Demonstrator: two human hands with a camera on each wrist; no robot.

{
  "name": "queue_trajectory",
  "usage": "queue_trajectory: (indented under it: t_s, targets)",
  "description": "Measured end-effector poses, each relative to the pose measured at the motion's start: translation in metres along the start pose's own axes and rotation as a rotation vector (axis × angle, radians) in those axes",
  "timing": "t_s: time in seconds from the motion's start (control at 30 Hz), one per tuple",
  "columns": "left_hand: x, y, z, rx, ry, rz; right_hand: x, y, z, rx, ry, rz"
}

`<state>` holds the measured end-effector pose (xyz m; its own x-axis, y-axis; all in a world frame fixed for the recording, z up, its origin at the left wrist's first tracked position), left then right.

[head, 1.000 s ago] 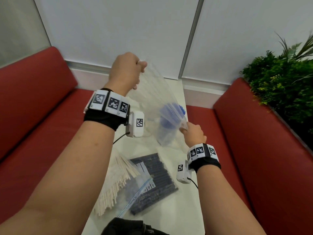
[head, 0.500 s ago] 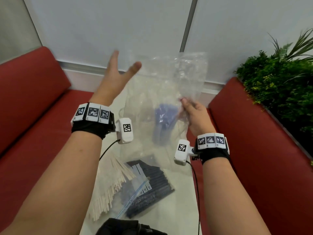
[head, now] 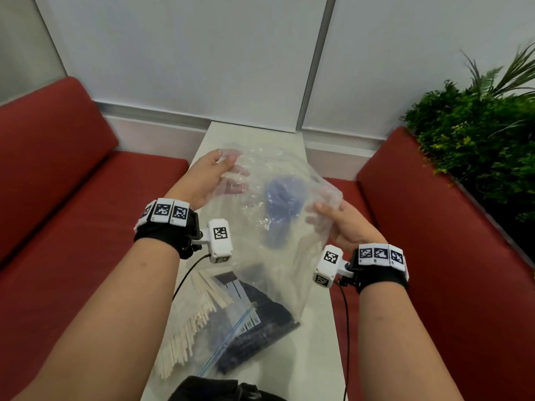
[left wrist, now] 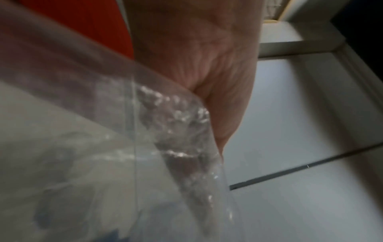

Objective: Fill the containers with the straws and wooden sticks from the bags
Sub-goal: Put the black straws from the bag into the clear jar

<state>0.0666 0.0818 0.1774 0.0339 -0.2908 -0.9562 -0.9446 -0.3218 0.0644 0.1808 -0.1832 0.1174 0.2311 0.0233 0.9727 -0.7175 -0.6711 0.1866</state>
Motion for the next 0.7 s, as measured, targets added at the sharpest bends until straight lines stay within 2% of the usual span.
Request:
queue_trajectory:
  t_s: [0.13,0.17,0.3,0.37,0.43,0.47,0.5,0.57,0.63,0.67,0.7]
  targets:
    - [0.014,0.012,-0.006,0.315,-0.034,0.100,-0.006,0.007,0.010,-0.034,-0.126,-0.004]
    - [0.016,0.013,-0.004,0.312,-0.039,0.092,-0.005,0.009,0.012,-0.055,-0.158,0.014]
    - [0.006,0.011,0.008,0.088,-0.005,-0.016,0.010,0.016,0.014,-0.148,-0.133,0.134]
    - [0.003,0.014,0.013,0.072,0.024,-0.013,0.021,0.018,0.006,-0.057,-0.075,0.181]
    - [-0.003,0.015,0.022,-0.020,-0.138,-0.035,0.024,0.021,0.005,0.025,-0.080,0.172]
    - [-0.008,0.015,0.027,-0.084,-0.236,-0.068,0.024,0.024,0.011,-0.035,-0.087,0.149]
    - [-0.013,0.014,0.027,-0.089,-0.295,-0.102,0.022,0.027,0.016,-0.080,-0.065,0.136]
    - [-0.022,0.011,0.021,-0.042,-0.383,-0.132,0.016,0.030,0.038,-0.285,0.161,0.130]
    - [-0.032,0.011,0.014,-0.054,-0.500,-0.167,0.023,0.035,0.052,-0.489,0.364,0.129]
    - [-0.037,0.012,0.011,-0.045,-0.553,-0.198,0.033,0.035,0.049,-0.510,0.415,0.176]
    - [-0.041,0.011,0.005,-0.010,-0.585,-0.216,0.042,0.031,0.041,-0.467,0.436,0.234]
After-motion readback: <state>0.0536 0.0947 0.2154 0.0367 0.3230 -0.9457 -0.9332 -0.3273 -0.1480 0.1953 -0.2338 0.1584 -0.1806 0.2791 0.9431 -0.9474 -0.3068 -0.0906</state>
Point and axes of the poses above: each hand's wrist, its own y-axis away from the middle knuckle, its own z-axis out of the back of the hand, x = y × z, the point moved 7 cm from there along -y, towards the middle knuckle, and after that the axes turned 5 degrees about y, right-handed, at the moved point
